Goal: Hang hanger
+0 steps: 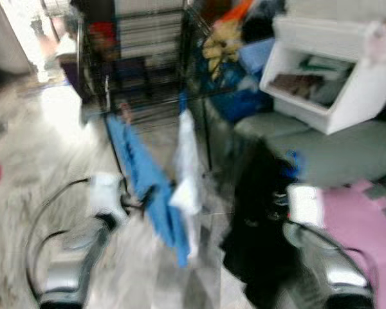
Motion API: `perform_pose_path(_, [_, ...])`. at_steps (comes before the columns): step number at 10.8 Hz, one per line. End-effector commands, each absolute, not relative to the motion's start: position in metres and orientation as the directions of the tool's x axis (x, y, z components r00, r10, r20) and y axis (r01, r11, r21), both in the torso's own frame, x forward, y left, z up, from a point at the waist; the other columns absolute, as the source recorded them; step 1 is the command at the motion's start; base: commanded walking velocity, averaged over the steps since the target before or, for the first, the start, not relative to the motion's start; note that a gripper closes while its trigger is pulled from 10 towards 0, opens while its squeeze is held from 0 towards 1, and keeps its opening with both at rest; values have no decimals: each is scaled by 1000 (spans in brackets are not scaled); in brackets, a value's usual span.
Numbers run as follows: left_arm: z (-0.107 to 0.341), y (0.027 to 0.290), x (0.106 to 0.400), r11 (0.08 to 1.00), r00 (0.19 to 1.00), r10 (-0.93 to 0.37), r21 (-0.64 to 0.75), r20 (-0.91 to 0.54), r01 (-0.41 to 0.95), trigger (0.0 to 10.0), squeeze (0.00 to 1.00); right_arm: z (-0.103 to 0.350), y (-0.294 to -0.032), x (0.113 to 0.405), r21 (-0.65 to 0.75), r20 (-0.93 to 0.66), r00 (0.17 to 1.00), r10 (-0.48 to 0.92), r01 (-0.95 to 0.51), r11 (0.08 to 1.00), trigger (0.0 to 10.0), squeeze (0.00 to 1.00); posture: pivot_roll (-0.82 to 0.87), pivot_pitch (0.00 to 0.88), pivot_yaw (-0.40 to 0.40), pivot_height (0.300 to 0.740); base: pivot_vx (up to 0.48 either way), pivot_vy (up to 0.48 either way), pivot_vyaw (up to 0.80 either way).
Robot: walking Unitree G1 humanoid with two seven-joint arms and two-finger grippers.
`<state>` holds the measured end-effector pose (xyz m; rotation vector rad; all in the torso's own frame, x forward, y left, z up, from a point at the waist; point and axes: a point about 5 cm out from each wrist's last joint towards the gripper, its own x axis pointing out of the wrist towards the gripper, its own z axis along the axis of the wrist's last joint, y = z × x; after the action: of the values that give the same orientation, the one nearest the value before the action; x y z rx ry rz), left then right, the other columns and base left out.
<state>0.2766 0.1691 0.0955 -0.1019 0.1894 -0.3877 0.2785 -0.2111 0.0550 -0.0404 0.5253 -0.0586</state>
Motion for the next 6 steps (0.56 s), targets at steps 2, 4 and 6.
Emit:
perform_pose_path(2, [98,180,277,935,921,-351,-113,-167,336,10000,0,65,-197,286,-37,-455,890,-17,0,999,10000,0,-37,7,30,740,405,126,0])
perform_pose_path(4, [97,180,278,937,921,-348,-111,-176,333,10000,0,65,-195,286,-39,-456,890,1,-21,999,10000,0,-36,7,29,740,332,347,0])
perform_pose_path(6, [95,179,278,938,920,-344,-121,-188,326,10000,0,65,-195,287,-41,-456,890,5,-26,999,10000,0,-36,5,28,740,319,358,0])
